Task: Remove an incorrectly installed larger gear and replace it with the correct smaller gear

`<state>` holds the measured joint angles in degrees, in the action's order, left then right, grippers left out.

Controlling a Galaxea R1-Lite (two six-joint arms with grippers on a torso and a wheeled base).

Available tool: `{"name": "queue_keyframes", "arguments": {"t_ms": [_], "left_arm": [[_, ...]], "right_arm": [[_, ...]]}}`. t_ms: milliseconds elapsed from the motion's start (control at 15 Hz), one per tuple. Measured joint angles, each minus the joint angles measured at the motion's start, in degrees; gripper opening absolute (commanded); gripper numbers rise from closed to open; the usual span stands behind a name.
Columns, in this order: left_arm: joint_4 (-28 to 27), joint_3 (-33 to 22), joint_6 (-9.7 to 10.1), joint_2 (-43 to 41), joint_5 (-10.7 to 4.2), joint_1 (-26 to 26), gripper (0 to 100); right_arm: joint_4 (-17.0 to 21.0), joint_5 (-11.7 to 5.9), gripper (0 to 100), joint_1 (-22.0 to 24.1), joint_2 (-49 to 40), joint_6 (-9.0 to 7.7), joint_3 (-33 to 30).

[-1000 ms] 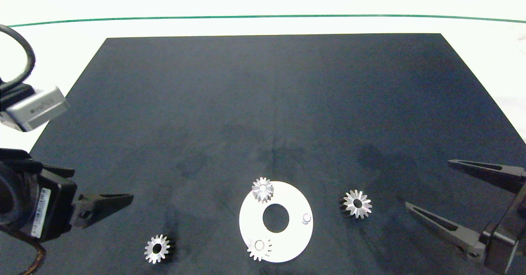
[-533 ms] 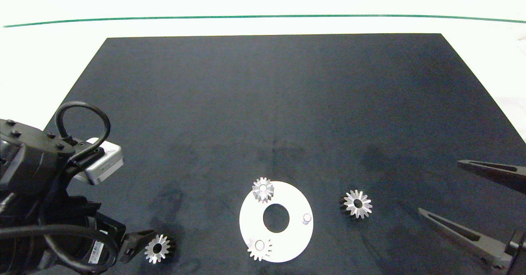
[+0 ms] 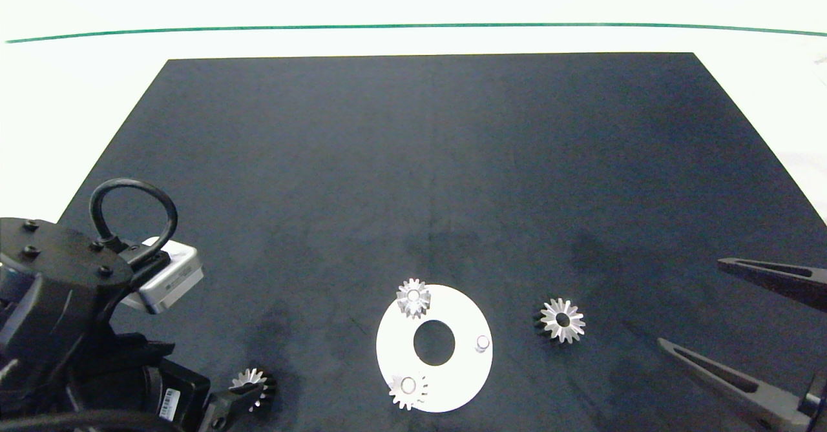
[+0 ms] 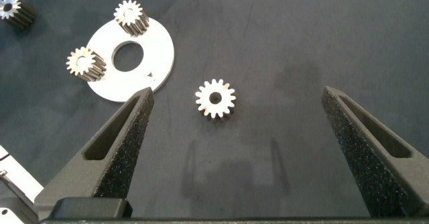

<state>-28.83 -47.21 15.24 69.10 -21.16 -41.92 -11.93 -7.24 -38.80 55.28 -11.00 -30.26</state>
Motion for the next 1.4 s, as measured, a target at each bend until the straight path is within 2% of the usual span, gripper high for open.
{"name": "queue_keyframes", "arguments": {"t_ms": [200,600,933,1200,1400], "left_arm": [[0.0,0.2,0.27,1.0,0.05,-2.9,100],[1.1,2.4,-0.37,5.1,0.17,-3.1,100],[5.2,4.0,-0.39,7.3,0.27,-2.5,100],[11.0,6.4,-0.28,10.0,0.52,-2.3,100],[11.4,7.1,-0.15,11.6,0.79,-2.1,100]], "right_arm": [[0.0,-0.02,100,0.0,0.0,0.00,0.1],[0.0,-0.02,100,0.1,0.1,0.00,0.1],[-0.1,-0.02,100,0.0,0.4,0.00,0.4],[-0.1,-0.04,100,0.0,0.5,0.00,0.4],[0.0,-0.09,100,0.1,0.7,0.00,-0.1]]}}
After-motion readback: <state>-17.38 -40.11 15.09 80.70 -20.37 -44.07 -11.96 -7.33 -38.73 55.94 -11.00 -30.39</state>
